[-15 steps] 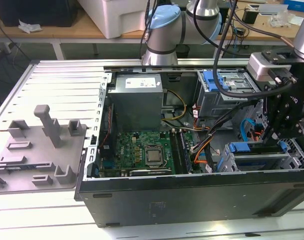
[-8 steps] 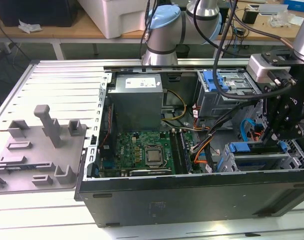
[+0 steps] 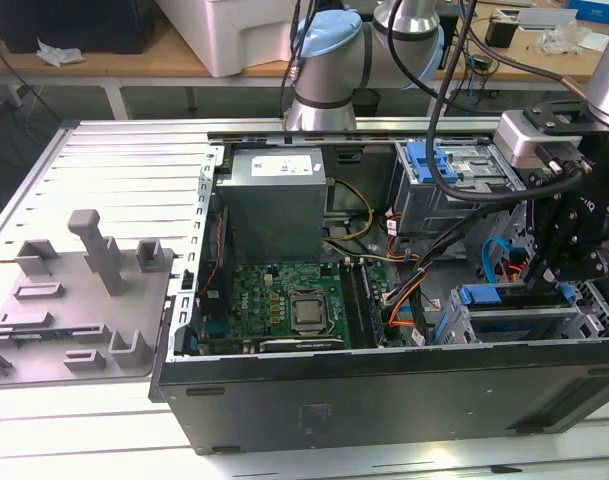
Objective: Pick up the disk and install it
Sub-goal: 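Insert the first disk wire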
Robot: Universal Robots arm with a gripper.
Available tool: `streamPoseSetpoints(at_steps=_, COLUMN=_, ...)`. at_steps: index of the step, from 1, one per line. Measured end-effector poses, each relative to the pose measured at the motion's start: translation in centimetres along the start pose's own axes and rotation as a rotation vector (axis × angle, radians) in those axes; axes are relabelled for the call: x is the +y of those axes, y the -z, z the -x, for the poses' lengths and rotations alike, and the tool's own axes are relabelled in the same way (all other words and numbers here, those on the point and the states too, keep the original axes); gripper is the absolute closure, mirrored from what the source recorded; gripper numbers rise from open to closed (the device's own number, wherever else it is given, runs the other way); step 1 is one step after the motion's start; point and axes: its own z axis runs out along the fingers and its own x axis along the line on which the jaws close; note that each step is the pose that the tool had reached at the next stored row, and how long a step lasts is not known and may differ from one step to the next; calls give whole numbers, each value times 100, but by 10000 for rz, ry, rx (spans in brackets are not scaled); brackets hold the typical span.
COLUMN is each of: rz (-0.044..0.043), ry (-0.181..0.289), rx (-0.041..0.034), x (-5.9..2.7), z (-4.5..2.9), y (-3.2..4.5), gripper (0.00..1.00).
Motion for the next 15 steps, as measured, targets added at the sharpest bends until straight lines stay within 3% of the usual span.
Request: streamPoseSetpoints(at_steps=15, rz=0, ry=-1, rx=0, x=0, z=0, y=-1, gripper=84)
